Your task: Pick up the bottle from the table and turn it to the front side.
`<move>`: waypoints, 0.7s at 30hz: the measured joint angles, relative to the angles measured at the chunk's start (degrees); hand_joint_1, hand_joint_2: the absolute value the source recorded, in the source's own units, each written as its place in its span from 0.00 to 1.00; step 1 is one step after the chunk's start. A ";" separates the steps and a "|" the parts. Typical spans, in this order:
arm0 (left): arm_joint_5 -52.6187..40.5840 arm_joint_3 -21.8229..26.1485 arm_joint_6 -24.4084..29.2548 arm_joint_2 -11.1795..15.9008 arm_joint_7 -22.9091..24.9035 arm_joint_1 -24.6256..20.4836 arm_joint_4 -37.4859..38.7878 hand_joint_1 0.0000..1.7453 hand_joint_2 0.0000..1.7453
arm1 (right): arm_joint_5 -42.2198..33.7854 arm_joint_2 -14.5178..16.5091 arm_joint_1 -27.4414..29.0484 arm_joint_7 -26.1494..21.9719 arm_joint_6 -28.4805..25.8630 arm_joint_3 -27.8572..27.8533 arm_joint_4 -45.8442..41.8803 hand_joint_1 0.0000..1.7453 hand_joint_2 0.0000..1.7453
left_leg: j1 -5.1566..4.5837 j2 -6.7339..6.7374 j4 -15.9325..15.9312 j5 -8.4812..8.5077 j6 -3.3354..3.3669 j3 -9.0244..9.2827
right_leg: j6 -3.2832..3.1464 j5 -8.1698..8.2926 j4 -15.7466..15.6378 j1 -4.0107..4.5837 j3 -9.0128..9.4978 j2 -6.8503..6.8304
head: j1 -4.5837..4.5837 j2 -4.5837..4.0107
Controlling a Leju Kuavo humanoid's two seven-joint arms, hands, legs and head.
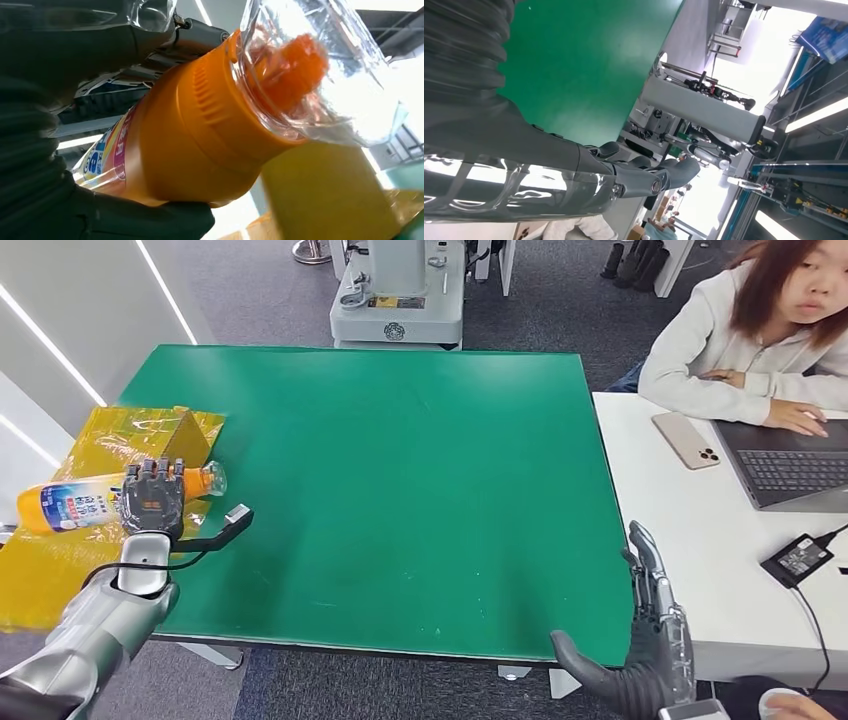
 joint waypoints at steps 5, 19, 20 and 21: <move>0.02 -0.05 0.20 -0.01 -5.74 1.03 0.71 1.00 1.00 | 0.99 0.34 -0.27 0.27 1.56 -0.02 0.00 0.00 1.00 | -0.01 -0.05 0.01 0.01 -0.01 0.00 | 0.00 0.01 -0.01 -0.01 0.02 -0.04 | -0.01 0.00; 9.91 5.64 -1.01 -10.01 -32.89 3.29 -0.23 0.00 1.00 | 2.11 1.07 -1.95 1.09 4.03 0.01 0.02 0.00 1.00 | -0.03 -0.08 0.05 0.01 -0.02 0.00 | 0.00 0.04 -0.03 -0.05 0.02 -0.05 | -0.01 0.00; 11.72 6.65 -2.21 -10.76 -34.04 3.22 -0.48 0.00 1.00 | 2.13 1.15 -2.28 1.34 4.18 0.01 0.04 0.00 1.00 | -0.03 -0.08 0.05 0.02 -0.02 0.00 | -0.01 0.04 -0.02 -0.05 0.02 -0.05 | -0.01 0.00; 13.74 7.68 -3.12 -11.45 -35.21 3.12 -0.75 0.00 1.00 | 2.18 1.24 -2.56 1.52 4.26 0.01 0.06 0.00 1.00 | -0.02 -0.08 0.05 0.03 -0.03 0.01 | -0.01 0.04 -0.02 -0.05 0.02 -0.05 | -0.01 0.00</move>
